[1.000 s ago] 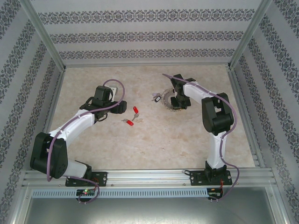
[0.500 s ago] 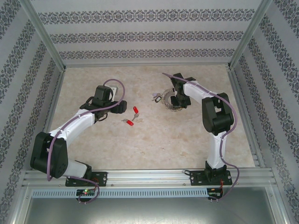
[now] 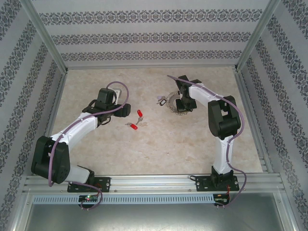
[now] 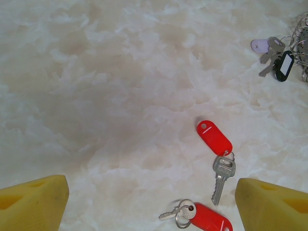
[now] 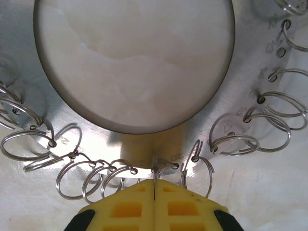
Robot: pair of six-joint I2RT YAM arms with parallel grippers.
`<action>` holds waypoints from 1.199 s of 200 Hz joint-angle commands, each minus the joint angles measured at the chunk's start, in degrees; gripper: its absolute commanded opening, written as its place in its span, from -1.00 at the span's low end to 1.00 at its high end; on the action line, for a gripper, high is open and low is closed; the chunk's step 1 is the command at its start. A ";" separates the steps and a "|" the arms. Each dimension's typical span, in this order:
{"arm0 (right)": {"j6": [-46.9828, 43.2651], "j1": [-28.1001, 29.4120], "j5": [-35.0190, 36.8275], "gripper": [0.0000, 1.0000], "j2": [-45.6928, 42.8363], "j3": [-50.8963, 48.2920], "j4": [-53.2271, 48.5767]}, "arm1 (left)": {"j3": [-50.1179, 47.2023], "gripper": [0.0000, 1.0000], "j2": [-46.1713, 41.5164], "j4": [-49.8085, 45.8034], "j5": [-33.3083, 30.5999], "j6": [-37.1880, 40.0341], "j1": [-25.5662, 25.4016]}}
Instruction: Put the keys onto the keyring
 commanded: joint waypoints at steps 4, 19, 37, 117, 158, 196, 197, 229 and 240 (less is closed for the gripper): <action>0.98 0.78 0.99 -0.93 -0.83 2.46 -2.98 | 1.64 0.79 0.51 -0.59 -0.64 1.48 -0.89; 2.88 1.15 0.60 -1.00 -1.17 2.89 -3.78 | 1.68 0.79 0.48 -0.33 0.00 1.48 -0.96; 5.51 1.37 -0.57 -1.00 -1.83 2.53 -3.79 | 1.78 0.79 0.68 1.06 3.72 2.04 -1.18; 22.39 1.42 -19.28 -1.00 -6.02 -0.86 3.26 | -10.21 0.79 -2.10 35.11 26.51 16.08 -9.82; 34.78 1.20 -31.41 -1.00 -9.43 -4.45 10.25 | -11.48 0.83 2.19 42.85 38.86 25.26 -10.33; 43.62 1.86 -35.87 -1.00 -12.27 -7.76 13.49 | -8.77 0.54 6.00 39.14 38.15 34.51 -10.58; 43.76 1.88 -36.01 -1.00 -12.36 -7.89 13.66 | -8.62 0.52 6.15 39.05 38.18 34.74 -10.55; 51.18 3.51 -37.07 -1.00 -15.94 -11.58 19.16 | -5.01 0.25 10.33 36.34 40.75 39.05 -10.63; 53.71 4.17 -37.28 -1.00 -16.84 -12.38 20.77 | -4.70 0.25 11.76 39.56 41.17 37.82 -10.67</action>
